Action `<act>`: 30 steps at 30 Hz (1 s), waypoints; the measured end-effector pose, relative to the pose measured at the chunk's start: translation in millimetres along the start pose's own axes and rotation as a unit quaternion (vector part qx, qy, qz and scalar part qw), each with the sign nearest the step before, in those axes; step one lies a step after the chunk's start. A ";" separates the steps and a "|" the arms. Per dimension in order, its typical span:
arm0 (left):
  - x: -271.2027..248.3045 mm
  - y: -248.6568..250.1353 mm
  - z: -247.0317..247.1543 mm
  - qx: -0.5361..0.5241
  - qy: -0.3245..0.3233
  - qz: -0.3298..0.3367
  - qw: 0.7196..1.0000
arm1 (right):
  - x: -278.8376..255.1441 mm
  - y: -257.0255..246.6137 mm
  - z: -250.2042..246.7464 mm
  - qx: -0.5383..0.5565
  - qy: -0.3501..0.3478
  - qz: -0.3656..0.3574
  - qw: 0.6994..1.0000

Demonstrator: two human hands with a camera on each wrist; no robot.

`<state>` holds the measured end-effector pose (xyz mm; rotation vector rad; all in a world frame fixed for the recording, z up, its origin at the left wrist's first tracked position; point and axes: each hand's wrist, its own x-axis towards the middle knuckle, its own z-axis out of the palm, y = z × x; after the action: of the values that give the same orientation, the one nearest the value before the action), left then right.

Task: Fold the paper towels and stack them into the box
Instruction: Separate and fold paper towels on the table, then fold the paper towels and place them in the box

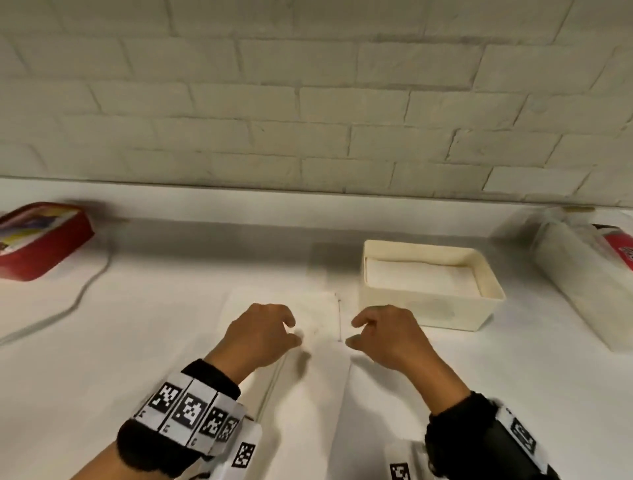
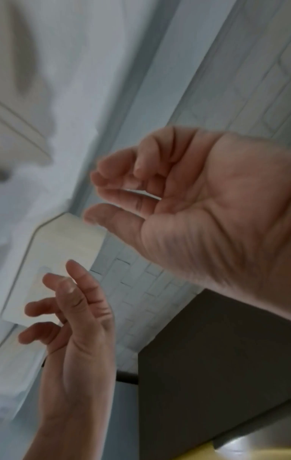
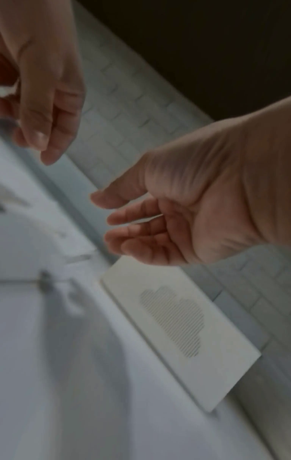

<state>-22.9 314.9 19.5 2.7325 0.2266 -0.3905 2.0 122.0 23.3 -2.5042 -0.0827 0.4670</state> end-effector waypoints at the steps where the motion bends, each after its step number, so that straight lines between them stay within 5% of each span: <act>1: -4.2 -6.3 8.1 0.002 -0.009 -0.013 1.000 | 0.5 0.1 11.8 0.016 -0.026 0.017 0.999; 5: -10.5 -19.0 35.2 -0.025 -0.020 -0.053 0.998 | 2.4 -1.0 40.7 -0.013 -0.106 0.071 0.992; 15: -5.8 -23.4 66.7 -0.145 0.015 -0.083 0.986 | 7.7 -2.2 62.7 0.087 -0.052 0.139 0.985; 25: -1.6 -35.3 67.6 -0.218 0.025 -0.085 0.972 | -0.5 7.0 45.2 0.140 -0.010 0.054 0.989; 30: 6.5 -34.6 67.7 -0.175 0.054 -0.087 0.979 | -5.6 19.9 25.2 0.164 0.030 0.051 0.985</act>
<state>-40.1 321.6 -54.6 2.3941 0.5160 -0.2229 -12.9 118.2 -5.5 -2.2029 0.1358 0.4089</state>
